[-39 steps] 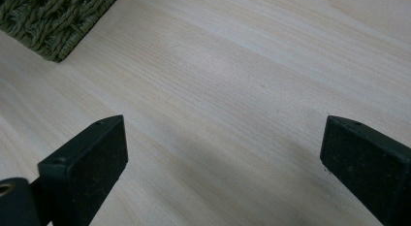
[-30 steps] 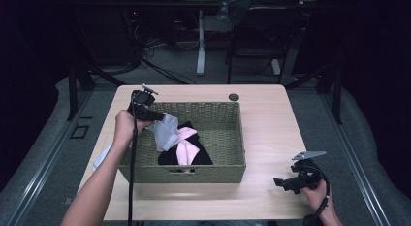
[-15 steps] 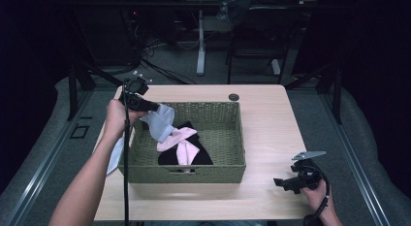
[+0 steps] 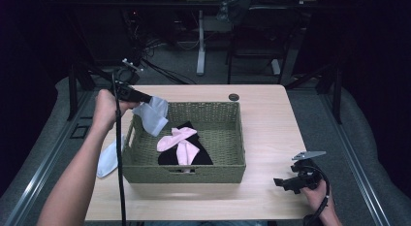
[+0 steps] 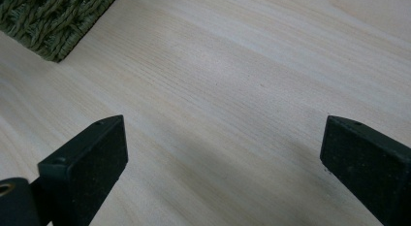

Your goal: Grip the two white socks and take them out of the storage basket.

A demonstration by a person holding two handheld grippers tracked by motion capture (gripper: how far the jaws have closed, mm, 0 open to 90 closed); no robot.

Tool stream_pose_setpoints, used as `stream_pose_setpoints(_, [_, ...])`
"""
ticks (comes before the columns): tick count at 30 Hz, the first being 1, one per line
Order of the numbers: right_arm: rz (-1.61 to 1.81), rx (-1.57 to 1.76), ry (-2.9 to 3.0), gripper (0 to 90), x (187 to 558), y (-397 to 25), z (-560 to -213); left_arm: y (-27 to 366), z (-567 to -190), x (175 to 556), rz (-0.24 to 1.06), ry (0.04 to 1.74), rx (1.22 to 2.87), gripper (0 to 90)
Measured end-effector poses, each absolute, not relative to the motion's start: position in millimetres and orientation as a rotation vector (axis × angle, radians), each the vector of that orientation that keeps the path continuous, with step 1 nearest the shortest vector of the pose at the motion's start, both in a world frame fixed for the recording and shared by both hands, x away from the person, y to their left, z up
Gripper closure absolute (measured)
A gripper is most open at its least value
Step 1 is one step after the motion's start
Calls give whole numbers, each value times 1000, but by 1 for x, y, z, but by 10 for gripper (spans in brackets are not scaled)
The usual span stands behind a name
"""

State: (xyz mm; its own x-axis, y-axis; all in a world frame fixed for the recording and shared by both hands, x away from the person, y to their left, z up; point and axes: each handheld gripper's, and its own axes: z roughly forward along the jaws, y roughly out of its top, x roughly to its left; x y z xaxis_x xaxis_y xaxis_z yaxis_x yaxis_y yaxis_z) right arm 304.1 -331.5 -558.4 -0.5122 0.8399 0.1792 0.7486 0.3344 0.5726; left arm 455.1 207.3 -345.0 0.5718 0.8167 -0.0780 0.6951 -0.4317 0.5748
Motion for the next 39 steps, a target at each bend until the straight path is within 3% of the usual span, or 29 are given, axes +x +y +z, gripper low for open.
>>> stream_pose_setpoints(21, [928,1455,2438,25,304,-331,-559,272,-302,438,415,1328,2117,870])
stream_pose_setpoints(39, [924,1457,2445,25,305,-331,-559,333,-328,430,445,1507,2044,869])
